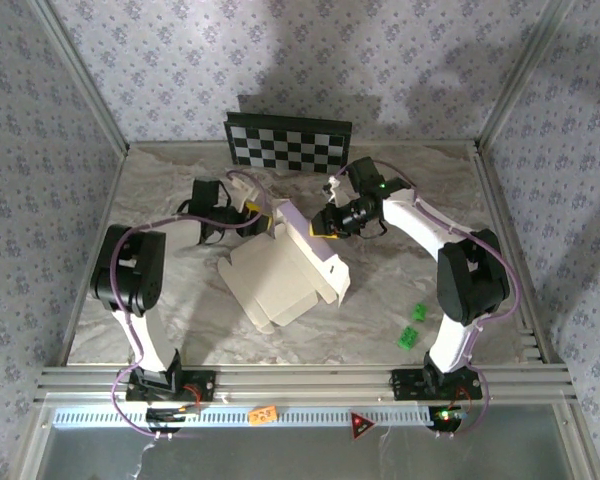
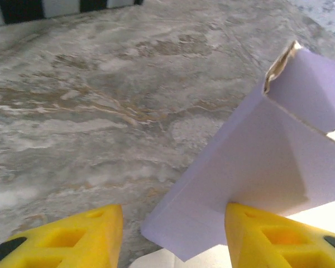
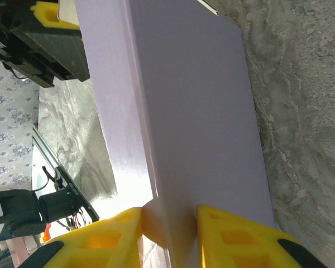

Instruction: Fold the paper box

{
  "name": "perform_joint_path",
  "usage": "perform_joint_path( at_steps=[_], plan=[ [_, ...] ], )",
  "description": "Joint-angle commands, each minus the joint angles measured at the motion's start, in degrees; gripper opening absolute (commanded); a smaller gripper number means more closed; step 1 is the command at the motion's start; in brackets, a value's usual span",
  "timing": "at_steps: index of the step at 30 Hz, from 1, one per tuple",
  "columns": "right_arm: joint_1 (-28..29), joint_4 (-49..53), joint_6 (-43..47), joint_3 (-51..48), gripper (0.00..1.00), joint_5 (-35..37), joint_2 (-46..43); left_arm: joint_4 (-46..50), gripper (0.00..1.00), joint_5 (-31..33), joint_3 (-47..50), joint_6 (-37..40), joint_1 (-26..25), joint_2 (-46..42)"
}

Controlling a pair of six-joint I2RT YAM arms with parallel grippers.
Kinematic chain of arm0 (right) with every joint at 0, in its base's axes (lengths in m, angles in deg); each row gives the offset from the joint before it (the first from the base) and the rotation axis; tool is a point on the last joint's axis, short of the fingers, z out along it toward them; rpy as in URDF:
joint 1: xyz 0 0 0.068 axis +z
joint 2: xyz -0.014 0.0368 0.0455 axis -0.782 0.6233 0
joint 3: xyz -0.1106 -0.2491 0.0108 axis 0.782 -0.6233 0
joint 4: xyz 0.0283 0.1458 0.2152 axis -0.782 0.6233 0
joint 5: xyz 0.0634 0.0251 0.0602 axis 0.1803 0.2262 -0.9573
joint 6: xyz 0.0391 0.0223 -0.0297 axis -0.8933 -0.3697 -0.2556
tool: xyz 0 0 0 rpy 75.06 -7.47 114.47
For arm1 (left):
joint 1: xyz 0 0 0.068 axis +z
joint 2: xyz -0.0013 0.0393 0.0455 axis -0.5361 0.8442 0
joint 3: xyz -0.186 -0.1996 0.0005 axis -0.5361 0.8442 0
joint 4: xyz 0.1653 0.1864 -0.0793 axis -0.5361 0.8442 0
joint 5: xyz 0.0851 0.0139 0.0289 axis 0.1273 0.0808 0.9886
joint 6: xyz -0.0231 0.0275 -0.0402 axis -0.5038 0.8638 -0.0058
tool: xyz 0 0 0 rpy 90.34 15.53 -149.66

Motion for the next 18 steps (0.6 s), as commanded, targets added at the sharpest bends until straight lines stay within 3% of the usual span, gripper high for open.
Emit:
perform_joint_path(
  at_steps=[1,9,13,18],
  plan=[
    [-0.4,1.7,1.3,-1.1,0.28,0.5,0.4,3.1,0.51,-8.2,-2.5,3.5,-0.1,1.7],
    [-1.0,1.3,1.5,-0.4,0.26,-0.9,1.2,12.7,0.50,-12.9,-8.0,11.2,-2.7,4.3],
    [-1.3,0.9,1.5,-0.5,0.25,-1.3,1.4,17.8,0.43,-13.1,-11.1,14.7,-4.6,5.7],
    [-1.6,0.6,1.6,-0.8,0.25,-1.8,1.2,17.5,0.31,-13.3,-11.2,14.8,-5.6,5.7]
  ],
)
